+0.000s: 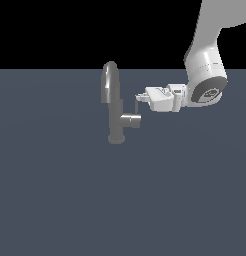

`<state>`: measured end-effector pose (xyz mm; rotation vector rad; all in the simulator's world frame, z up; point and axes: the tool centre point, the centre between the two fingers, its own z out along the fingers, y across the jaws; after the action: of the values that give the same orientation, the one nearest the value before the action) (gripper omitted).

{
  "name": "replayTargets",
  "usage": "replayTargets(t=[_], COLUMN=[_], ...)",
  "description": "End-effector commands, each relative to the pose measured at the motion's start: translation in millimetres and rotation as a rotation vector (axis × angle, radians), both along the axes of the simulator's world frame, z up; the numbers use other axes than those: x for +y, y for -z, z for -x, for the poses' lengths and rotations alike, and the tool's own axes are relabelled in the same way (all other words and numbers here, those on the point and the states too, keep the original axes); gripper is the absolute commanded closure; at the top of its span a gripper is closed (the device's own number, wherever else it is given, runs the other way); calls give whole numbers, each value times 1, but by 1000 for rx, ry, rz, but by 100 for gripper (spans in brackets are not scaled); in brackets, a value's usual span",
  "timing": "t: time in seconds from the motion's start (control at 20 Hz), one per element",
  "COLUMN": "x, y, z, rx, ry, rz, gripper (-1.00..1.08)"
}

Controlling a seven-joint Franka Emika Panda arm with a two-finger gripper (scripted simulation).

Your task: Turn on the faucet by rotating a designated handle.

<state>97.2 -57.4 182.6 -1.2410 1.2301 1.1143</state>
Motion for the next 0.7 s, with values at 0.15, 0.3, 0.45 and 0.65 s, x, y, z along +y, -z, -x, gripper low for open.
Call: replayTargets(t=[0.15, 0.3, 0.45, 0.65], x=[2, 3, 4, 3], y=[19, 22, 22, 22], z=[-3, -4, -4, -4], rx=[42, 50, 48, 48], ry=[49, 57, 56, 56], rz=[-48, -57, -56, -56], gripper=[108, 108, 108, 108])
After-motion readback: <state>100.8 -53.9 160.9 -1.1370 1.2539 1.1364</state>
